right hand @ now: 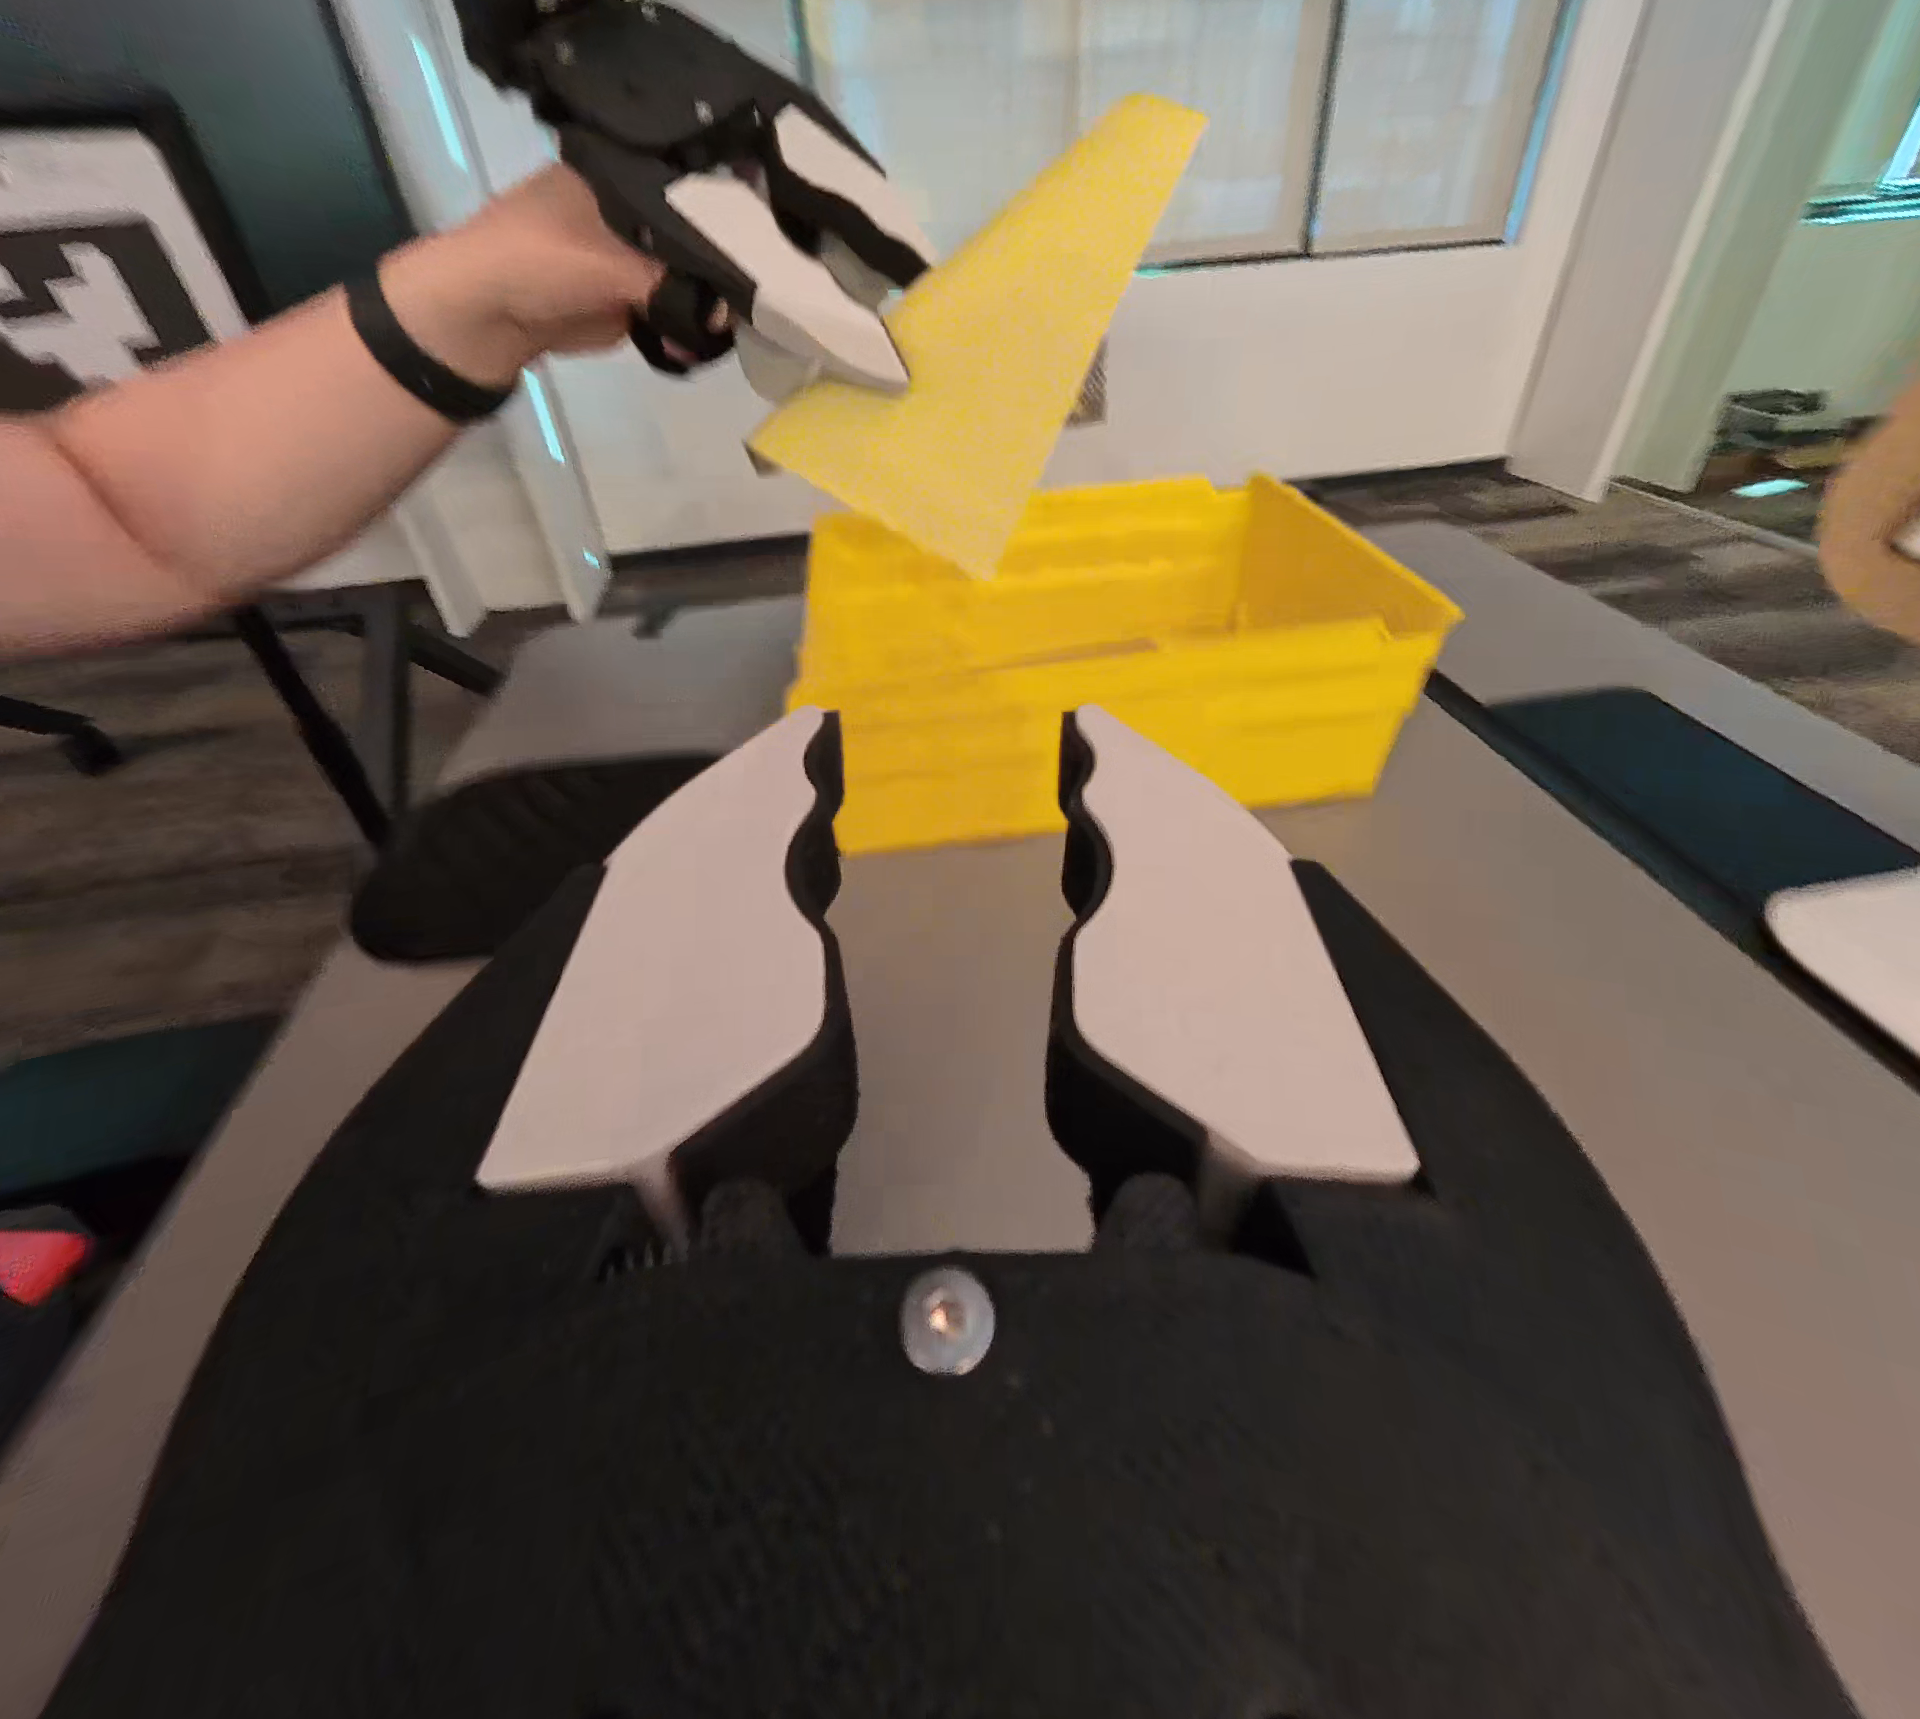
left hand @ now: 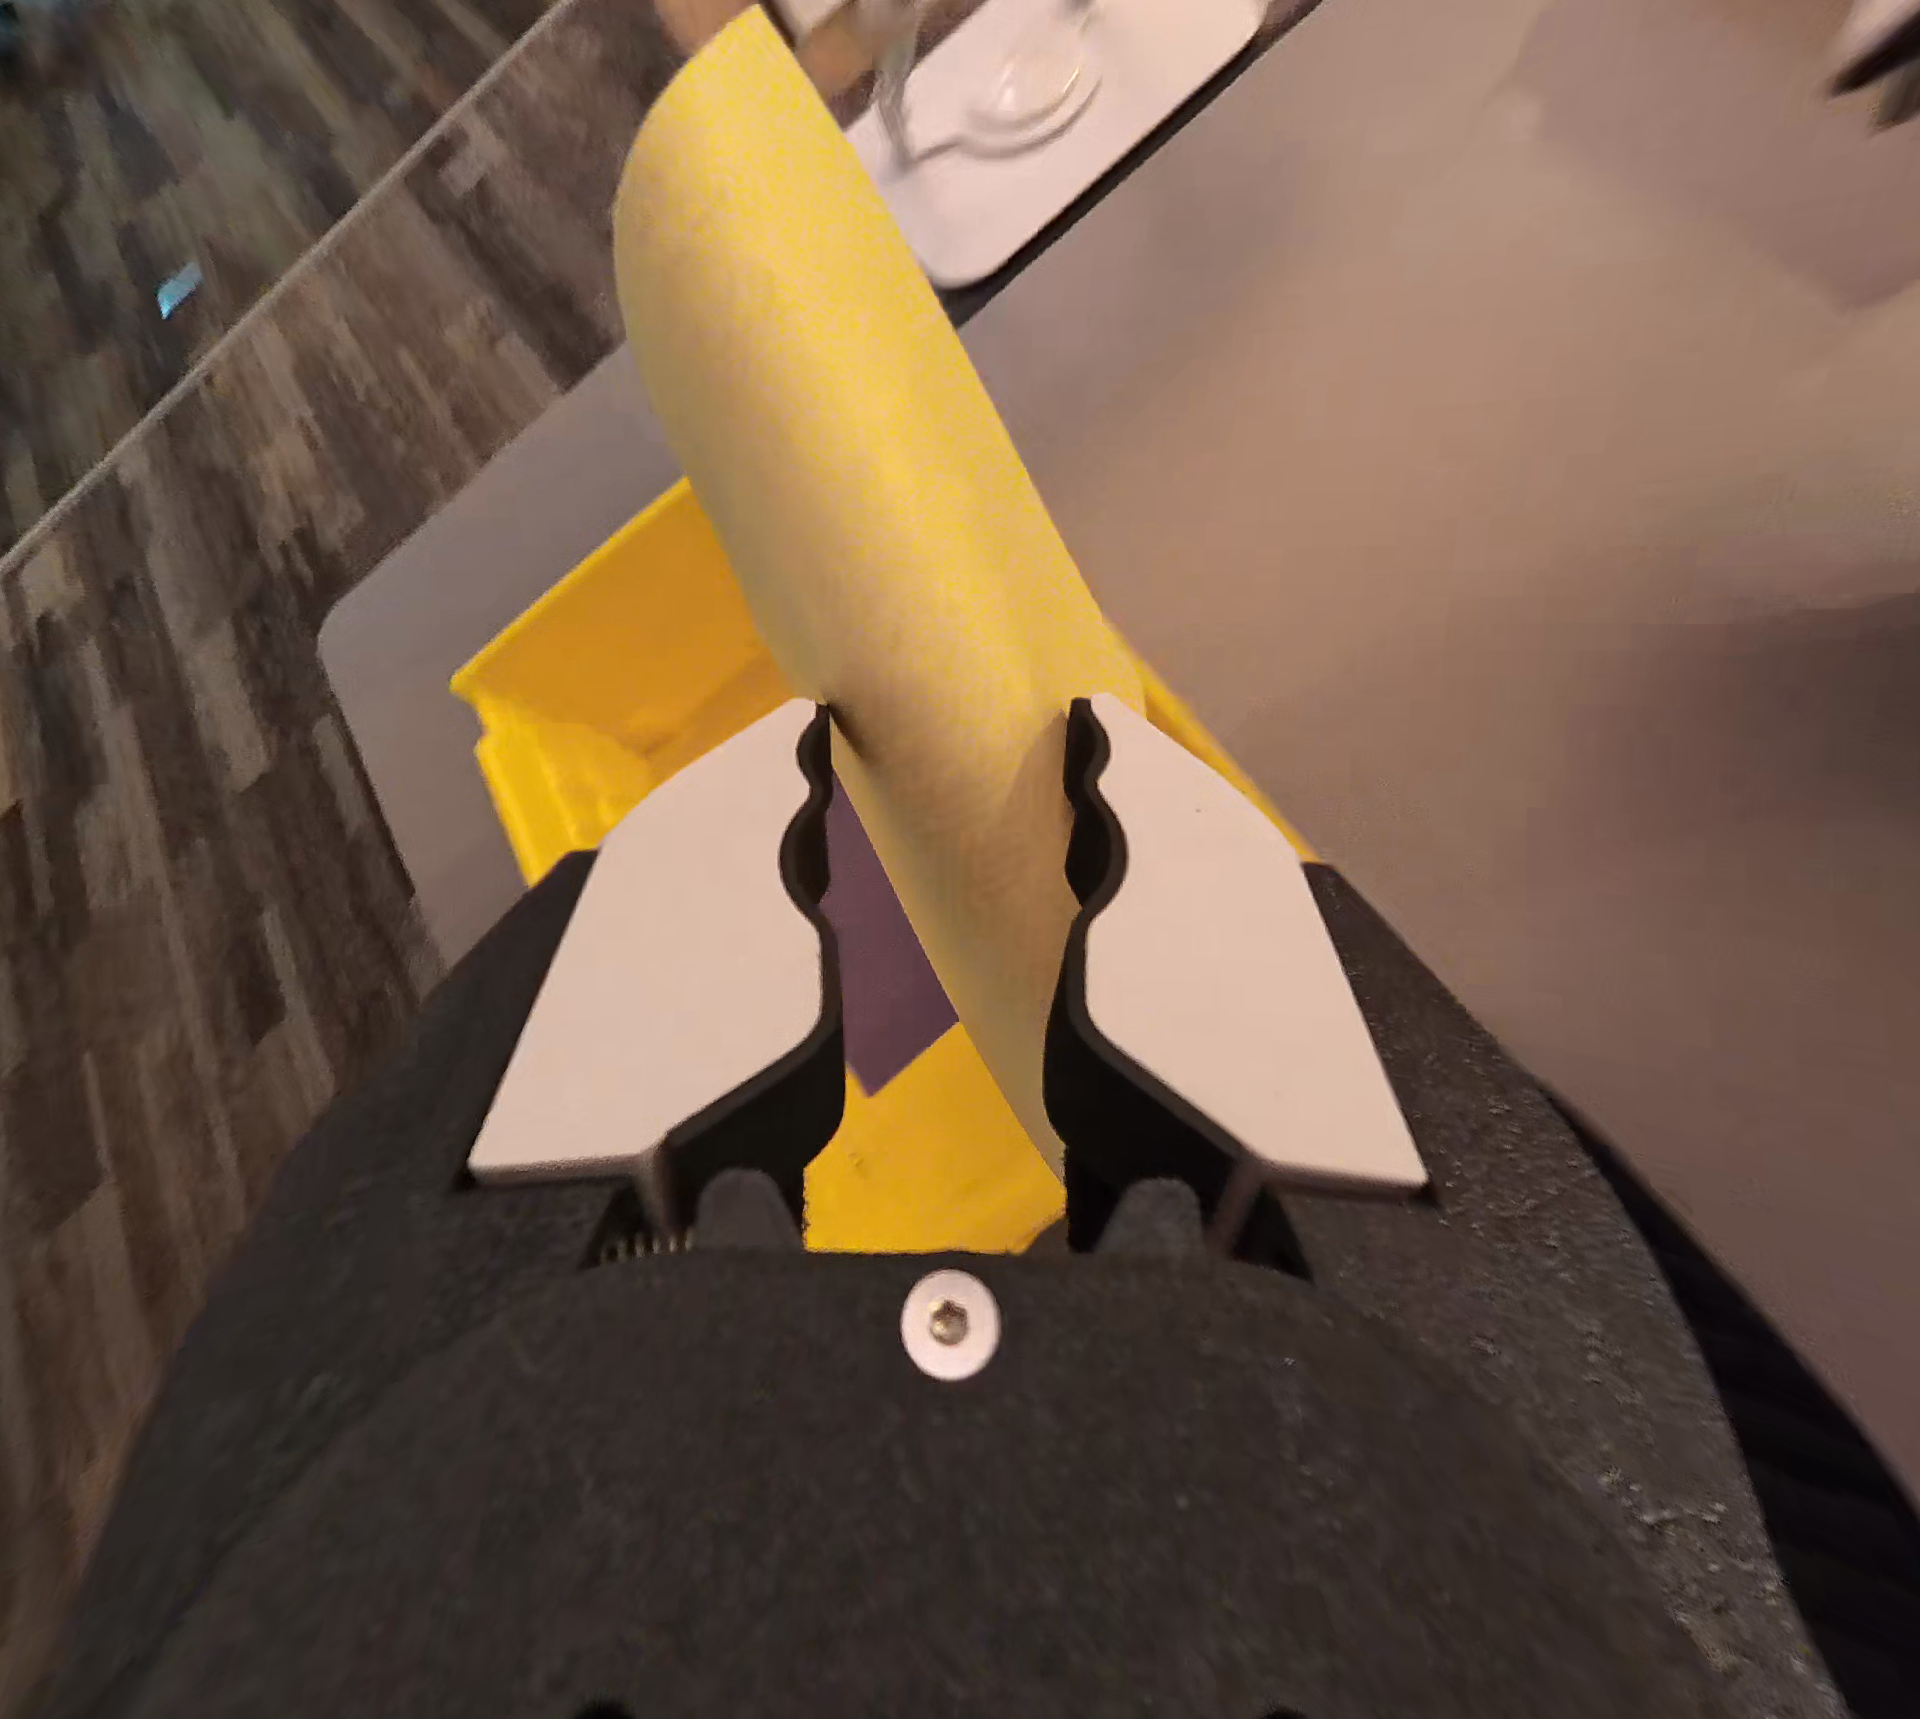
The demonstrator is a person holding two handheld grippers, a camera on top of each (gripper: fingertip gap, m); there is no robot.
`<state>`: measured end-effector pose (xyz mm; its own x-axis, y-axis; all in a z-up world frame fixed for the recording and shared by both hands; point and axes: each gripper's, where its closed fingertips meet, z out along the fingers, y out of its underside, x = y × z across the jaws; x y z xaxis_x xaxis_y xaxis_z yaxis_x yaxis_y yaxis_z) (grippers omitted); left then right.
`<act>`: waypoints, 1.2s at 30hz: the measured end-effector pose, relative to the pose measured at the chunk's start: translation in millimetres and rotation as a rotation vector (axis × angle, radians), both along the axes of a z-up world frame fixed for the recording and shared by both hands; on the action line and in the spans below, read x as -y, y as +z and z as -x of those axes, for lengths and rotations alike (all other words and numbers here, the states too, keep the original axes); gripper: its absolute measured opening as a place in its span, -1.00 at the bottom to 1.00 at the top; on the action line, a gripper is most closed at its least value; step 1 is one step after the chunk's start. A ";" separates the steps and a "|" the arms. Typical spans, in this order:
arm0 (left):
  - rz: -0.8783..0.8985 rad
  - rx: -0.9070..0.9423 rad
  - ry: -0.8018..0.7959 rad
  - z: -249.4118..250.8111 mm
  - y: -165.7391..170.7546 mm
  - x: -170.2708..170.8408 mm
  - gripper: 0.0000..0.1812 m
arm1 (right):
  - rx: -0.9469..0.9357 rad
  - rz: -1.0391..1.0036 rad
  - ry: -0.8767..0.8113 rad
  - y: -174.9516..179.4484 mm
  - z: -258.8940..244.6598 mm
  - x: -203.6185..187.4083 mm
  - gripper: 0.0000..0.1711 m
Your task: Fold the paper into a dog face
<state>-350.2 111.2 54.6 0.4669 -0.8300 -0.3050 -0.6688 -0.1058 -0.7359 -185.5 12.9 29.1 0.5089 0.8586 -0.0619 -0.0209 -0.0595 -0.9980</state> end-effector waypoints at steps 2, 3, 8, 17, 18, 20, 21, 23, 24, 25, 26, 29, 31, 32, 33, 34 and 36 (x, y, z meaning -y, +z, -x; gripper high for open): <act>-0.006 0.051 -0.072 -23.3 19.2 23.4 -0.53 | -0.063 0.040 0.075 27.1 14.1 -5.5 -0.51; -0.005 0.070 -0.110 -34.9 27.3 35.7 -0.53 | -0.087 0.072 0.114 37.4 19.4 -8.5 -0.48; -0.070 0.088 -0.244 -85.3 53.2 83.2 -0.53 | -0.197 0.193 0.236 69.9 27.1 -7.7 -0.38; 0.049 0.090 -0.391 -135.5 36.0 126.4 0.11 | -0.290 0.450 0.474 59.8 -13.4 51.1 -0.90; 0.059 0.106 -0.404 -133.1 32.8 127.1 0.13 | -0.235 0.475 0.443 46.4 -24.8 55.9 -0.99; 0.061 0.154 -0.400 -128.2 26.2 120.9 0.11 | -0.121 0.501 0.366 21.3 -48.4 64.5 -0.99; 0.075 0.187 -0.394 -128.3 21.7 116.8 0.11 | -0.070 0.498 0.337 11.7 -58.6 69.9 -0.99; 0.179 0.258 -0.419 -136.9 5.4 116.7 0.10 | 0.013 0.484 0.309 -1.2 -74.0 84.0 -0.99; 0.236 0.275 -0.427 -143.4 -6.1 116.6 0.09 | 0.049 0.470 0.298 -5.6 -80.0 90.9 -0.99; 0.273 0.279 -0.436 -150.7 -18.5 116.2 0.07 | 0.079 0.447 0.285 -8.2 -85.3 97.2 -0.99; 0.297 0.285 -0.451 -158.9 -29.9 117.1 0.05 | 0.102 0.424 0.279 -9.3 -89.7 104.1 -0.99; 0.414 0.360 -0.524 -187.7 -51.7 132.2 0.02 | 0.141 0.356 0.271 -5.0 -100.7 123.8 -0.99; 0.485 0.423 -0.586 -206.6 -55.9 145.8 -0.02 | 0.144 0.310 0.261 2.3 -108.0 134.3 -0.99; 0.510 0.448 -0.615 -215.3 -56.5 151.9 -0.05 | 0.140 0.297 0.267 6.6 -111.5 140.3 -0.99; 0.533 0.471 -0.641 -223.8 -56.0 157.9 -0.05 | 0.137 0.287 0.269 10.6 -115.1 145.5 -0.99; 0.562 0.497 -0.670 -231.9 -54.2 164.4 -0.05 | 0.137 0.279 0.264 13.8 -119.2 149.3 -0.99; 0.627 0.557 -0.746 -245.7 -46.1 179.6 -0.08 | 0.138 0.265 0.244 17.9 -127.4 154.3 -0.99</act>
<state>-104.5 -68.4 8.5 -0.2704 -0.8925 0.3609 -0.3135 -0.2728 -0.9095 -58.1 -141.4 47.0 0.3104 0.9189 -0.2434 0.1596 -0.3028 -0.9396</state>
